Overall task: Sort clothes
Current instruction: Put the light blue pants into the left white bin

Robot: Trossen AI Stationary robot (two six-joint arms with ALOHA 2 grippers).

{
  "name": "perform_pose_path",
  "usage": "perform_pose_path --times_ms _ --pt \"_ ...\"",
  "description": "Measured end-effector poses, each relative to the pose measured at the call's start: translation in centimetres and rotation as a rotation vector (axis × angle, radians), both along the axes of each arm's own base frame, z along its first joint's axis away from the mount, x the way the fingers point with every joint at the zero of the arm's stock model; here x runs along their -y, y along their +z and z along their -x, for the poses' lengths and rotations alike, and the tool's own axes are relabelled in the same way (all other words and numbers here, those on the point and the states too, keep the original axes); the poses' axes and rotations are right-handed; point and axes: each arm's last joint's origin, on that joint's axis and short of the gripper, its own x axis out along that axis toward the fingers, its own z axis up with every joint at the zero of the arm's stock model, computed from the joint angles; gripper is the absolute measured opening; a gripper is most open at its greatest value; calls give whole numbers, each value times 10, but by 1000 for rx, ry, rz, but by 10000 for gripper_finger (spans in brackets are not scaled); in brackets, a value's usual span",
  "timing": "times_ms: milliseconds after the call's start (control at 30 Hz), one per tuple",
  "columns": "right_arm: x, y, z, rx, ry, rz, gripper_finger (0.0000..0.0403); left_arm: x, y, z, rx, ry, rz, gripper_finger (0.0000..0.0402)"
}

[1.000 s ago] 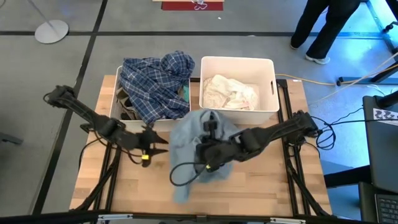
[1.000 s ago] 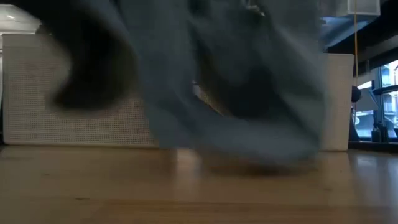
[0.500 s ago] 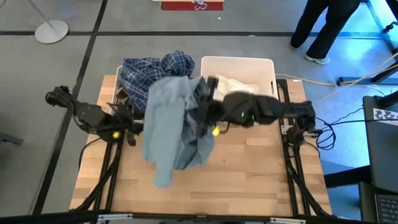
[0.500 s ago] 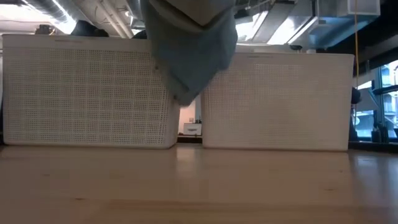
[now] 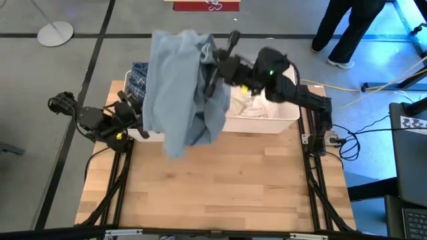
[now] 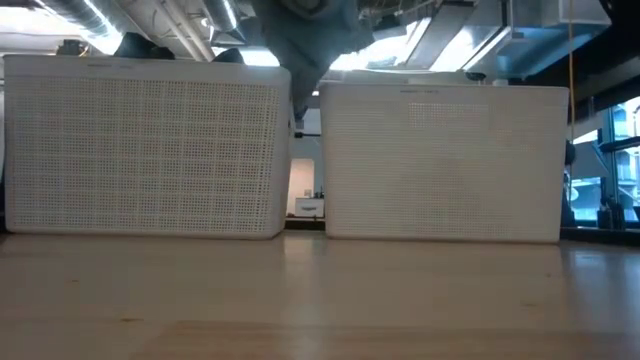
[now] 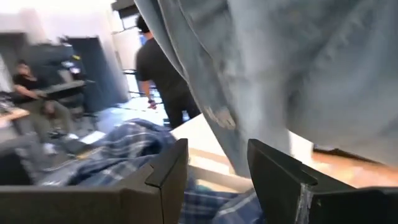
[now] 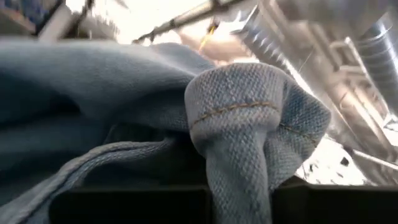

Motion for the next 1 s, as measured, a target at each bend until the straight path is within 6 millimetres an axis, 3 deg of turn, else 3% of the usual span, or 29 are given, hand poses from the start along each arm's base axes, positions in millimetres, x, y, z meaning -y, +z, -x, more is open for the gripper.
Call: perform_pose_path --times_ms 200,400,633,800,1000 --pt "39 -2 -11 213 129 45 25 -1 0 1 -33 56 -33 159" --pt "61 -28 -37 227 307 34 24 -1 -2 1 -36 57 -23 159" --pt "86 -85 -78 -72 183 -11 26 -3 -5 2 -52 144 -22 159" --pt "126 -110 -75 -263 -14 -67 27 -4 -4 4 -71 210 -41 159" --pt "157 -136 -65 -466 11 -222 26 -3 3 2 -71 204 -69 159"
